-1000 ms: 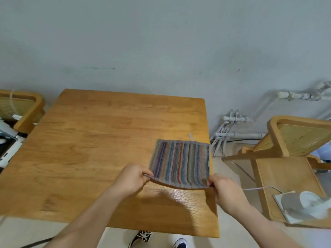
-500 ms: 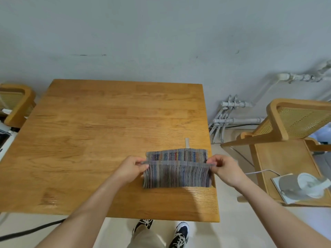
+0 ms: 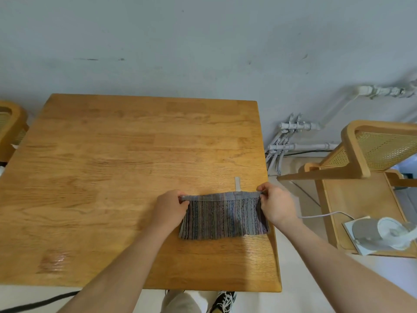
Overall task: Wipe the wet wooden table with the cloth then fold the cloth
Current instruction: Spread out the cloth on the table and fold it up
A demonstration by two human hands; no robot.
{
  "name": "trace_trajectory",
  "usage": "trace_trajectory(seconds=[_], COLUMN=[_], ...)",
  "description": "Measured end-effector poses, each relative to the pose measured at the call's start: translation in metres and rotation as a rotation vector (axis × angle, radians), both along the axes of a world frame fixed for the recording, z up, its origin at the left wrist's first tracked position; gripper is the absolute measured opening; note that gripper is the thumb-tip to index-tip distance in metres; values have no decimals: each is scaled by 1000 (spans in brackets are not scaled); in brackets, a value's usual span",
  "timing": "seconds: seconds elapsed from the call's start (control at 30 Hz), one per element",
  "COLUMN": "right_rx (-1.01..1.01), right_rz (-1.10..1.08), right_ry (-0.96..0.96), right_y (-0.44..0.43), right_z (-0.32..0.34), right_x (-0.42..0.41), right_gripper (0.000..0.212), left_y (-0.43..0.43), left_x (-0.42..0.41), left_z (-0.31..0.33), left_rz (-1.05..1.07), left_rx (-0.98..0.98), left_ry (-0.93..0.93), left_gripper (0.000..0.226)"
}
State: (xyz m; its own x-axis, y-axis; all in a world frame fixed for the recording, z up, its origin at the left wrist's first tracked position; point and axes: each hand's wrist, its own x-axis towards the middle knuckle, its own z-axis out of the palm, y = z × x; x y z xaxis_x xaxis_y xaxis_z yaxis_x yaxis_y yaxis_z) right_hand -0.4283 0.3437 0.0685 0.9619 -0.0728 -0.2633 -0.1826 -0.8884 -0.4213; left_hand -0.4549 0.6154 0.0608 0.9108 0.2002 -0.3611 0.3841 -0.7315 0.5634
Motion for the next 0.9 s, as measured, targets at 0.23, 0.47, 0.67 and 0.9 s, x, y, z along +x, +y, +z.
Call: trace_trajectory(seconds=[0.23, 0.47, 0.67, 0.9], right_rx=[-44, -30, -105, 536], right_rz=[73, 132, 339, -3], right_ry=[-2, 42, 217, 456], right_y=[-11, -12, -8, -34], right_z=[-5, -9, 8, 66], right_x=[5, 7, 25, 54], right_gripper=[23, 26, 11, 8], left_y=[5, 8, 5, 39], left_x=[0, -1, 18, 39], left_z=[1, 1, 14, 36], left_rz=[-110, -220, -269, -129], left_rx=[-1, 124, -4, -551], left_ry=[-63, -104, 127, 297], left_gripper=[29, 26, 17, 36])
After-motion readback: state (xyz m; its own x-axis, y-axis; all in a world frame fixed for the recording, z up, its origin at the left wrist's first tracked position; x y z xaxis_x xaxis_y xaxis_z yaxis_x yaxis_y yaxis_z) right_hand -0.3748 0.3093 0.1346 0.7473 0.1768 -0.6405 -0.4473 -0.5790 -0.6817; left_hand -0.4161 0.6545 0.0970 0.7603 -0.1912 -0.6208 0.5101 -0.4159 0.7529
